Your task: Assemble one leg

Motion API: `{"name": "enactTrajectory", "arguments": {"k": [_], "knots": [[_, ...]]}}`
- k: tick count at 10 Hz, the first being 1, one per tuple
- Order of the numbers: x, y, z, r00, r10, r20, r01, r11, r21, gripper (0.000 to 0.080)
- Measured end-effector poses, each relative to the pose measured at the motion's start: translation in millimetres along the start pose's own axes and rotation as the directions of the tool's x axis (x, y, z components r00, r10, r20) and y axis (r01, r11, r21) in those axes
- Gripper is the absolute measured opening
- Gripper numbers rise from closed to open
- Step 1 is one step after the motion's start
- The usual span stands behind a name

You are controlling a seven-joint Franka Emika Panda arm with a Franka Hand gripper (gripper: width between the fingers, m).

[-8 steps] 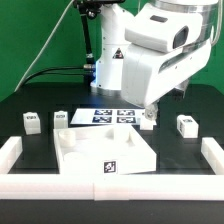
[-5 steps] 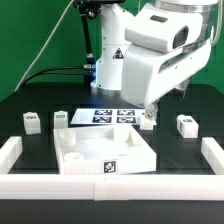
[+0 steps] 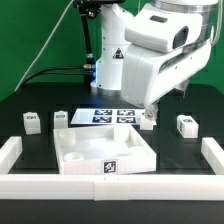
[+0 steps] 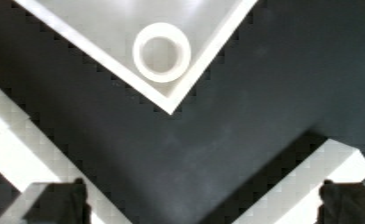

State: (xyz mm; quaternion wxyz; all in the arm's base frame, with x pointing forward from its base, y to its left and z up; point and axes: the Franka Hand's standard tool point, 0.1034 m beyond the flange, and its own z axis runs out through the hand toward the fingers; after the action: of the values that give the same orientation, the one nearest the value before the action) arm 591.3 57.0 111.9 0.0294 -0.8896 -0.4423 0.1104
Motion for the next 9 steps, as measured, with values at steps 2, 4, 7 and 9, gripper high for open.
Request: {"name": "enactTrajectory", "arguments": {"k": [2, 4, 7, 9], "knots": [[0.0, -0.3, 0.8, 1.000, 0.000, -0.001, 0.000, 1.000, -0.001, 0.0650], [-10.9, -7.9, 8.3, 0.993, -0.109, -0.051, 0.106, 0.992, -0.069, 0.0650], [-52.9, -4.5, 24.8, 0.954, -0.289, -0.078, 0.275, 0.950, -0.151, 0.0650], [-59.5, -4.6, 28.3, 0.955, -0.285, -0.080, 0.271, 0.951, -0.150, 0.0650]]}}
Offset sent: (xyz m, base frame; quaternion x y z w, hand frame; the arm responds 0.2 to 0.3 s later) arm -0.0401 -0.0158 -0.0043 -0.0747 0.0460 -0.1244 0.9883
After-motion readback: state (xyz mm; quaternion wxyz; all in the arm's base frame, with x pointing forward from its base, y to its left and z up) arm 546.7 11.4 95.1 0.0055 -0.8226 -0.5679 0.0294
